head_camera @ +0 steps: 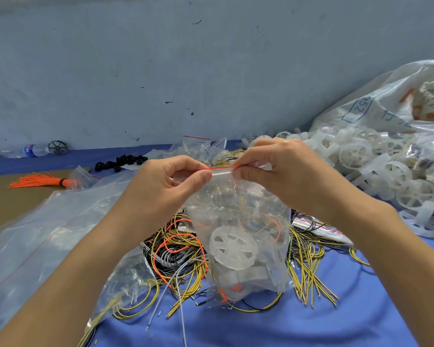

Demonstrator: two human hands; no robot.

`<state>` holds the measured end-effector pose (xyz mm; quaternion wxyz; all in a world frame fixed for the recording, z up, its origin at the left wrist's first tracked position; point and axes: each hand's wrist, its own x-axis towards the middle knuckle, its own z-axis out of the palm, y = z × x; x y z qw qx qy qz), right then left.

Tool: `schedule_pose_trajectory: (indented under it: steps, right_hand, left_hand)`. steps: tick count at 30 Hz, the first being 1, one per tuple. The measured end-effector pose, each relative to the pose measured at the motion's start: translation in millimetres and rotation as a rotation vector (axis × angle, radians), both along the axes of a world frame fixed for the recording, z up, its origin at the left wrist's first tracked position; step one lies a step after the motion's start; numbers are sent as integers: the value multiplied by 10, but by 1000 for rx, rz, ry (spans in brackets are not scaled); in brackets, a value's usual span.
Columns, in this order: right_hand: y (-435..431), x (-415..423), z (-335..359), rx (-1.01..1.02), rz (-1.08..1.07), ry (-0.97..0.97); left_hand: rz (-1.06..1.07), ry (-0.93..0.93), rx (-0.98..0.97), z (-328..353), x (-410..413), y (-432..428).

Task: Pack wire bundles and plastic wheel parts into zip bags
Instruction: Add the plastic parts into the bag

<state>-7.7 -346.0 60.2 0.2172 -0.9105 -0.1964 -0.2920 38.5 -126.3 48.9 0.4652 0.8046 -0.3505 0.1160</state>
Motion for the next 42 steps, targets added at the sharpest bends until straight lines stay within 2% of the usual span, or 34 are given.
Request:
schedule_pose_trajectory:
  steps: [9, 15, 21, 27, 33, 37, 42]
  right_hand:
    - [77, -13, -4, -16, 30, -23]
    - [-22, -23, 19, 29, -1, -25]
    - [74, -19, -3, -10, 33, -61]
    - [-53, -12, 8, 96, -11, -45]
    - [66, -31, 10, 81, 40, -28]
    - [-16, -29, 2, 188, 18, -8]
    - [60, -9, -41, 210, 66, 2]
  left_hand:
    - [11, -160, 104, 42, -51, -68]
    - [48, -167, 134, 38, -11, 21]
    - [43, -291, 191, 44, -65, -86]
    - [48, -171, 139, 26, -43, -13]
    - [37, -250, 148, 40, -93, -102]
    - [47, -187, 135, 33, -70, -46]
    - [12, -146, 68, 43, -134, -135]
